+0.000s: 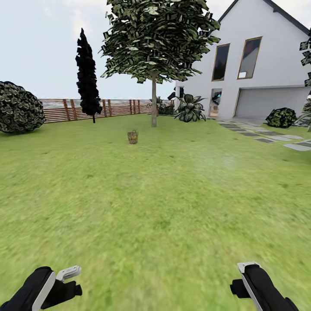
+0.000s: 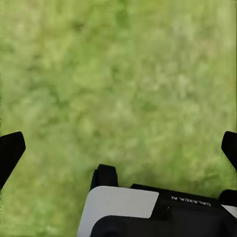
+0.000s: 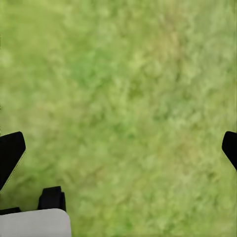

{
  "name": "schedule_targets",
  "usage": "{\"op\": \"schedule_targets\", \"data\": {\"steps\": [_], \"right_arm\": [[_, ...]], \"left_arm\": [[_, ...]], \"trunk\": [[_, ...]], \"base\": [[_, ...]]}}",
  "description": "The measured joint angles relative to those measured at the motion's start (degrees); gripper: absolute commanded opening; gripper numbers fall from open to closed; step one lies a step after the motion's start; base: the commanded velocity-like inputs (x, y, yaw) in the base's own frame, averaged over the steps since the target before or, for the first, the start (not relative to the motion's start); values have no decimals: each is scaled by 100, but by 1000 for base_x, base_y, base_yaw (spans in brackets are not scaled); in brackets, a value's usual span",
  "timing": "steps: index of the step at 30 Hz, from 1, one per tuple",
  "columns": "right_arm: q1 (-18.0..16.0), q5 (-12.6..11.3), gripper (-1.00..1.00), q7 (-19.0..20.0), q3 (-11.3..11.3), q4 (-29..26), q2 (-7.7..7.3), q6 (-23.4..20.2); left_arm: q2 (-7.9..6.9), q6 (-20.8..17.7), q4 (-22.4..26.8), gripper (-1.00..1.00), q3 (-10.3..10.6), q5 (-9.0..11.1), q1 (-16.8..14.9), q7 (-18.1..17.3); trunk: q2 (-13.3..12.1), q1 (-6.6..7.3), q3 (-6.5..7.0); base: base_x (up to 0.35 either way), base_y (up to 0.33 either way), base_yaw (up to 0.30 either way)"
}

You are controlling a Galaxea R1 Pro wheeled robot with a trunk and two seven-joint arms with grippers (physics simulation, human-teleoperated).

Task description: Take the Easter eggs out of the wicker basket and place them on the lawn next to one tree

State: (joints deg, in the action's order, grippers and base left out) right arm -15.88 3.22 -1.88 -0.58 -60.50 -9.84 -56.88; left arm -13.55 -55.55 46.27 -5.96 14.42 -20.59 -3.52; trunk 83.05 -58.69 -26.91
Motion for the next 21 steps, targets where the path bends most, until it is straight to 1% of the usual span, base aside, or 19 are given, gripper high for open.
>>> {"op": "schedule_targets", "data": {"steps": [2, 6, 8, 21], "right_arm": [[0, 0, 100, 0, -3, 0, -2, 0], [0, -1, 100, 0, 2, 0, -1, 0], [0, -1, 100, 0, 4, 0, -1, 0], [0, -1, 100, 0, 3, 0, -1, 0]], "left_arm": [[-23, 0, 8, 100, -9, -2, 2, 1], [-139, -1, 16, 100, -7, 5, -2, -9], [-161, -1, 17, 100, -6, 8, 0, -12], [-158, -1, 26, 100, -4, 10, -1, -14]], "trunk": [[0, 0, 0], [0, 0, 0], [0, 0, 0], [0, 0, 0]], "base": [[337, 0, 0], [338, 0, 0], [338, 0, 0], [338, 0, 0]]}}
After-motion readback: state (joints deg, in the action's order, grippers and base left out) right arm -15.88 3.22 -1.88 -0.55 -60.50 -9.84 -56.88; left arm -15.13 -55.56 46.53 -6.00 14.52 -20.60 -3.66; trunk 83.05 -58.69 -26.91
